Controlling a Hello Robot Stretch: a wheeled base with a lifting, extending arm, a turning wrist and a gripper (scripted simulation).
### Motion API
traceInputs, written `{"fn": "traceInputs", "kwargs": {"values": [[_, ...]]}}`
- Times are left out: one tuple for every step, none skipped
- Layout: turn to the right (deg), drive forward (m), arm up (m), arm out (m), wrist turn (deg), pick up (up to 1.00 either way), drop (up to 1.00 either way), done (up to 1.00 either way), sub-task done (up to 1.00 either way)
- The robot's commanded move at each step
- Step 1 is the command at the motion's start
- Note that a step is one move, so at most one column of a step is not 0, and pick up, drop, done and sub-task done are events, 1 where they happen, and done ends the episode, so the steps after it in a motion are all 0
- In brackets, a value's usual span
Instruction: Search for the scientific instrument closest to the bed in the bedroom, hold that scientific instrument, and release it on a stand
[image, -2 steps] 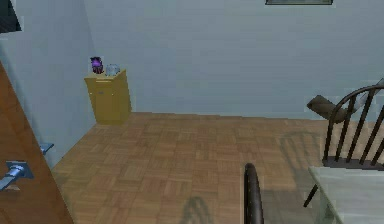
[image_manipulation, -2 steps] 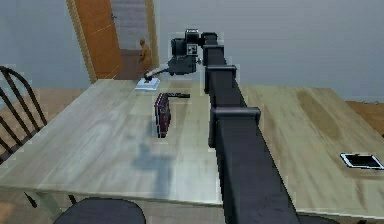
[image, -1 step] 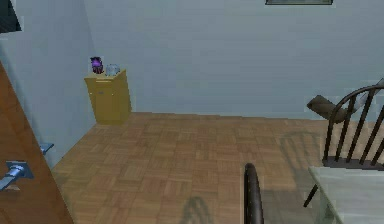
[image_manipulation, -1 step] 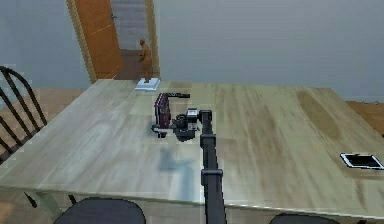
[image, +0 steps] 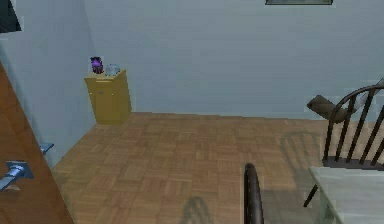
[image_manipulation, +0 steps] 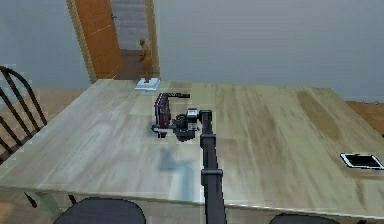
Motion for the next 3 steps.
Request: {"fn": "traceInputs", "kwargs": {"values": [[0.0, 0.0, 0.1, 0.0, 0.0, 0.0, 0.0, 0.0, 0.0], [0.0, 0.0, 0.16, 0.0, 0.0, 0.0, 0.0, 0.0, 0.0], [0.0, 0.0, 0.0, 0.0, -45.0, 0.0, 0.0, 0.0, 0.0]]}}
